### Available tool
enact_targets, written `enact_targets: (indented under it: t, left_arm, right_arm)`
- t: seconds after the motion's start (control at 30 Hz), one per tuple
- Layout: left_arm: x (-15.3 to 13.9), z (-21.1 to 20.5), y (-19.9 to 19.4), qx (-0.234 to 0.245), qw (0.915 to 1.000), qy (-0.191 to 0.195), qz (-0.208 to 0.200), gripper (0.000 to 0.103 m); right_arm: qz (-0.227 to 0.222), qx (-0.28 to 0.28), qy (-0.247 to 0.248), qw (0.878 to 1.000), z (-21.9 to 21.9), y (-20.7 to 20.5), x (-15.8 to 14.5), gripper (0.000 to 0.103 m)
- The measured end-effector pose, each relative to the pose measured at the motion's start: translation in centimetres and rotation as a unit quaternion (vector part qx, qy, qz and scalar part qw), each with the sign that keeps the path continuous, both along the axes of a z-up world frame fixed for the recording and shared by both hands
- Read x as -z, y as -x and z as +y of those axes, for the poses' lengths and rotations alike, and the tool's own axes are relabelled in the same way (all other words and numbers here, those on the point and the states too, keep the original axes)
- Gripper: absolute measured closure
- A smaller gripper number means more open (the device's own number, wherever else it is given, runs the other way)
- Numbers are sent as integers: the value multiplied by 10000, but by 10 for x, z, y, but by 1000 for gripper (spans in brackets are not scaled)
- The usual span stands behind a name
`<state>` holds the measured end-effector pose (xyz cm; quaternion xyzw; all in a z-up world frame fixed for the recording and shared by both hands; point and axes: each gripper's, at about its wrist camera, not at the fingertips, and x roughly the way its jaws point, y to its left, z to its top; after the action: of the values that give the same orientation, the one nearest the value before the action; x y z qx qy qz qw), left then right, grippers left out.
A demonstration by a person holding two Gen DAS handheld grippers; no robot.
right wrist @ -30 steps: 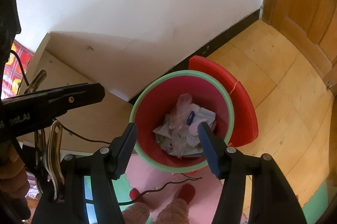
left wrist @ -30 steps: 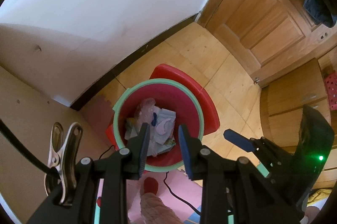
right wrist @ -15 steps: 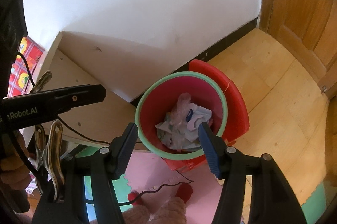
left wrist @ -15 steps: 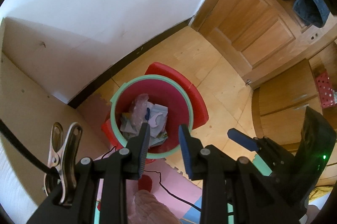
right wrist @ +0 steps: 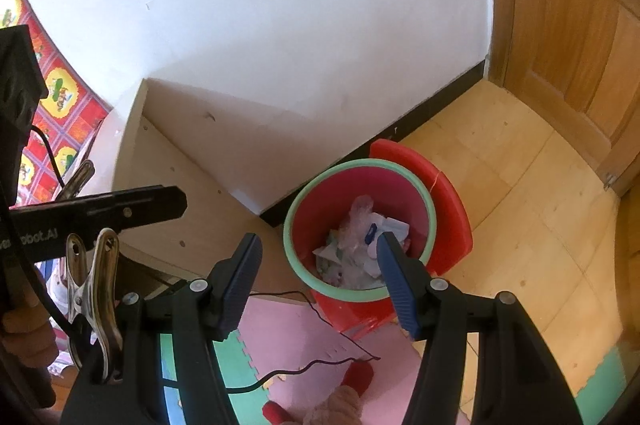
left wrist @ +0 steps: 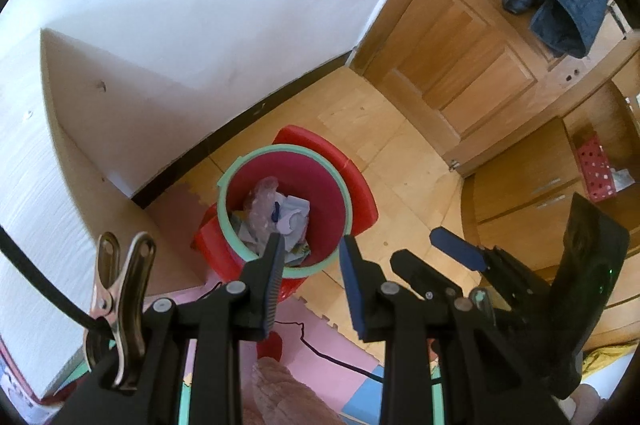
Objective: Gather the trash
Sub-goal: 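Move both open tools from the red bucket back over the checkered bed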
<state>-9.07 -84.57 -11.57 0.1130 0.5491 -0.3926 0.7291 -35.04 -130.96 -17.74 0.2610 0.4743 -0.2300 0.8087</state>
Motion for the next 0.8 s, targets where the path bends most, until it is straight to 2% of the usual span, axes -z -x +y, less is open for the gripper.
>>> enact_targets:
  t: [0.23,0.8]
  left_arm:
    - [-21,31,11,-6,9999,120,-90,74]
    - [-66,133,19,-611,9977,245,-133,74]
  right_arm:
    - [-127,-95,174,9997,31,0,-27,42]
    - [-568,-626,290,9960,120,-25,-92,42]
